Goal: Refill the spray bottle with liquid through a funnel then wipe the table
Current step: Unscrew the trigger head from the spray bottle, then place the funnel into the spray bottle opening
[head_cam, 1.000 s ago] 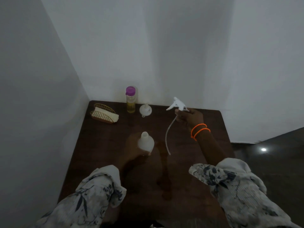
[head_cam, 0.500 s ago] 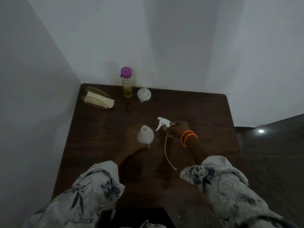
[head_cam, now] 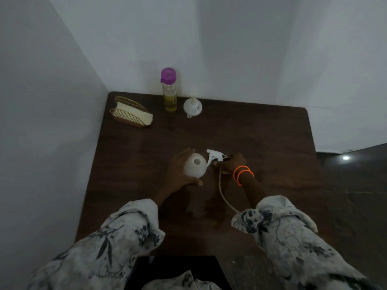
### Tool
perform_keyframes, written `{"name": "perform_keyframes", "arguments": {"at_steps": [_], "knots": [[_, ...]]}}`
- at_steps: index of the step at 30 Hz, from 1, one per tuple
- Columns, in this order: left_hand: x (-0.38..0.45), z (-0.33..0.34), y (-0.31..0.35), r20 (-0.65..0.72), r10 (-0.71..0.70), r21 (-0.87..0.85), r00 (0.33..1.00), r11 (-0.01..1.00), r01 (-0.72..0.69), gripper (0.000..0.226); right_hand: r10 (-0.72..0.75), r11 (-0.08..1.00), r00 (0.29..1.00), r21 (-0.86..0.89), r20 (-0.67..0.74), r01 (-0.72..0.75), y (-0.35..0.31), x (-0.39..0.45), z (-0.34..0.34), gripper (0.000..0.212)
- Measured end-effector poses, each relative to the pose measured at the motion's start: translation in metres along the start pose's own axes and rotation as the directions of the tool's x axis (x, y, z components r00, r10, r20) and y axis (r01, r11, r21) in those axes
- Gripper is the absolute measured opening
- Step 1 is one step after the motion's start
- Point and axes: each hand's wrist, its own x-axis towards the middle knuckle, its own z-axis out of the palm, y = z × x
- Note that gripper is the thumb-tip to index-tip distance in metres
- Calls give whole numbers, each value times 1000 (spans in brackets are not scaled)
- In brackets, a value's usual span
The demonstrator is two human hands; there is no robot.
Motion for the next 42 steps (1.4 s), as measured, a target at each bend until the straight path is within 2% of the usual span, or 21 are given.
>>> {"name": "perform_keyframes", "arguments": {"at_steps": [5, 8, 11, 13, 14, 16, 17, 19, 22, 25, 29, 32, 34, 37, 40, 42], "knots": [[-5, -14, -4, 38, 9, -24, 999, 1000, -8, 135, -40, 994, 999, -101, 7, 40, -1, 0, -3, 67], [-13, -32, -10, 79, 62, 33, 995, 997, -65, 140, -10, 996, 994, -87, 108, 20, -1, 6, -10, 66], [-19, -53, -17, 44, 73, 35, 996, 997, -75, 134, -5, 989, 981, -141, 191, 33, -2, 13, -22, 56], [-20, -63, -17, -15, 3, -59, 1000, 998, -4, 116, -23, 985, 983, -161, 181, 53, -5, 18, -31, 53], [-17, -65, -18, -73, -49, -113, 996, 993, 40, 101, -33, 986, 985, -157, 167, 59, -8, 22, -36, 53], [-4, -65, -20, -184, -194, -246, 963, 958, 146, 71, -38, 991, 992, -125, 118, 52, -18, 29, -42, 48], [7, -65, -21, -201, -282, -338, 938, 919, 204, 65, -46, 992, 995, -114, 91, 56, -25, 32, -44, 44], [31, -66, -17, -165, -415, -450, 895, 839, 306, 54, -65, 995, 996, -74, 64, 70, -39, 41, -44, 40], [68, -67, -12, -107, -445, -425, 889, 829, 364, 40, -127, 991, 990, -26, 58, 128, -65, 50, -39, 34], [100, -58, -9, -47, -454, -372, 890, 835, 406, 40, -220, 975, 974, -23, 48, 221, -95, 56, -34, 22], [142, -46, -9, -18, -474, -260, 880, 852, 454, 45, -293, 956, 955, -1, -39, 293, -127, 77, -19, 8], [162, -41, -1, -36, -424, -153, 905, 897, 415, 47, -303, 950, 950, 51, -73, 307, -144, 97, -1, 10], [175, -38, 7, -44, -403, -177, 914, 904, 390, 40, -309, 946, 947, 77, -87, 315, -156, 109, 9, 17], [194, -36, 6, -62, -404, -241, 913, 893, 379, 14, -313, 947, 947, 59, -64, 317, -170, 127, 24, 22], [206, -39, 3, -16, -439, -301, 899, 859, 414, 28, -340, 940, 941, -24, 0, 339, -177, 141, 36, 23], [211, -38, 2, 8, -452, -352, 892, 834, 426, 42, -345, 938, 938, -11, 28, 345, -177, 146, 41, 23]]}}
